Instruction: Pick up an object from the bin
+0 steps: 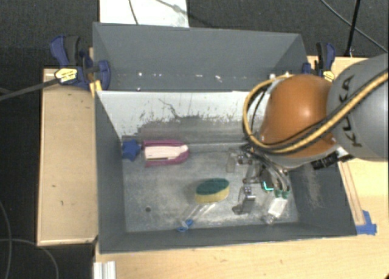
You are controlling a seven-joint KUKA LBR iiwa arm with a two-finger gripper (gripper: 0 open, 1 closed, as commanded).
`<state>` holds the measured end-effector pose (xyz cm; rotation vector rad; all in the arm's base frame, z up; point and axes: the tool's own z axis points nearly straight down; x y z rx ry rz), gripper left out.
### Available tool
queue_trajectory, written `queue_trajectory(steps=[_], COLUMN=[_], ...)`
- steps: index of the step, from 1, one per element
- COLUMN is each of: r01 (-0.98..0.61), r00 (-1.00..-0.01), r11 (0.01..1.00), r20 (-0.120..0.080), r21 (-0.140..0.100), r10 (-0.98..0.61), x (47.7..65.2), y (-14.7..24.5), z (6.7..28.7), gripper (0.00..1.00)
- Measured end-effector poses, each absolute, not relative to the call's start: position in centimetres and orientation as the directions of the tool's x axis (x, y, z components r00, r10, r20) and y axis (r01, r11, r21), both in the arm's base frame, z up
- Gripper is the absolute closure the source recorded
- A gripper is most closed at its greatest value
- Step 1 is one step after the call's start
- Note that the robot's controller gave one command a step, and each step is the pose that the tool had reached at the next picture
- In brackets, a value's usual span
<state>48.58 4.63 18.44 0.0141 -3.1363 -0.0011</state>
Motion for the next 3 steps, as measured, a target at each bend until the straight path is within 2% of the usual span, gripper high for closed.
queue_trajectory(steps=[1, 2, 3], r01=[-0.12, -0.31, -0.652], r00=[-0.993, -0.951, -0.759], r11=[0.993, 0.951, 0.759], r20=[-0.004, 0.0, 0.0], r21=[0.0, 0.0, 0.001], r10=[-0.12, -0.31, -0.652], x=[54.0, 53.0, 51.3], y=[4.9, 5.1, 5.1], z=[13.2, 11.5, 10.0], gripper=[0.0, 0.0, 0.0])
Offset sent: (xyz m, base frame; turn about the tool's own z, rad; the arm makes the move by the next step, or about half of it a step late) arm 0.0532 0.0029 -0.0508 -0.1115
